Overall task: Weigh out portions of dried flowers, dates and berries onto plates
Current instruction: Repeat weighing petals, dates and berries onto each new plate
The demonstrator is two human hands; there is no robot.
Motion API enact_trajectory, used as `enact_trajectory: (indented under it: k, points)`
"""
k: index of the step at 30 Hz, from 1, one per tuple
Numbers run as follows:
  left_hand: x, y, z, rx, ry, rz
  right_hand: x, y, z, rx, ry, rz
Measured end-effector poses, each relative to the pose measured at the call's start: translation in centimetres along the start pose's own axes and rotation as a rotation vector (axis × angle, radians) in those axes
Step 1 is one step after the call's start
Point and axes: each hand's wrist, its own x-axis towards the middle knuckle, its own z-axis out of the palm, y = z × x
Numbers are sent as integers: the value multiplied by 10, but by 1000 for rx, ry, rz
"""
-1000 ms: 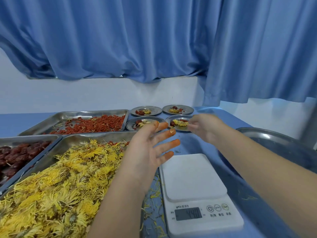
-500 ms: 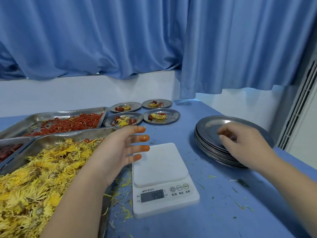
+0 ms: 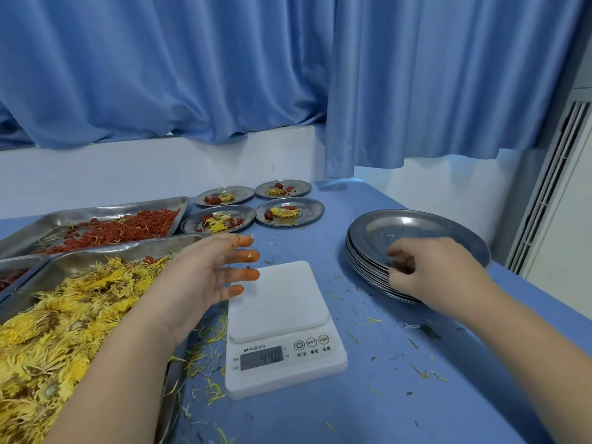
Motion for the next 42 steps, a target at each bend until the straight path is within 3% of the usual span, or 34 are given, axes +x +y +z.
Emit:
enact_trajectory:
  k: [10, 25, 30, 36, 42]
  points:
    - [0, 0, 0, -1, 15, 8, 1, -7, 7, -156, 60, -30]
    - [-4, 4, 2, 11, 56, -6, -5, -10, 0, 41, 194, -104]
    - [-6, 7, 6, 12, 78, -20, -5, -14, -4, 34, 286, -207]
    - [-7, 8, 8, 2, 99, -29, -5, -13, -9, -9, 534, -336]
    - [-4, 13, 8, -99, 266, -39, -13, -30, -5, 11, 646, -608]
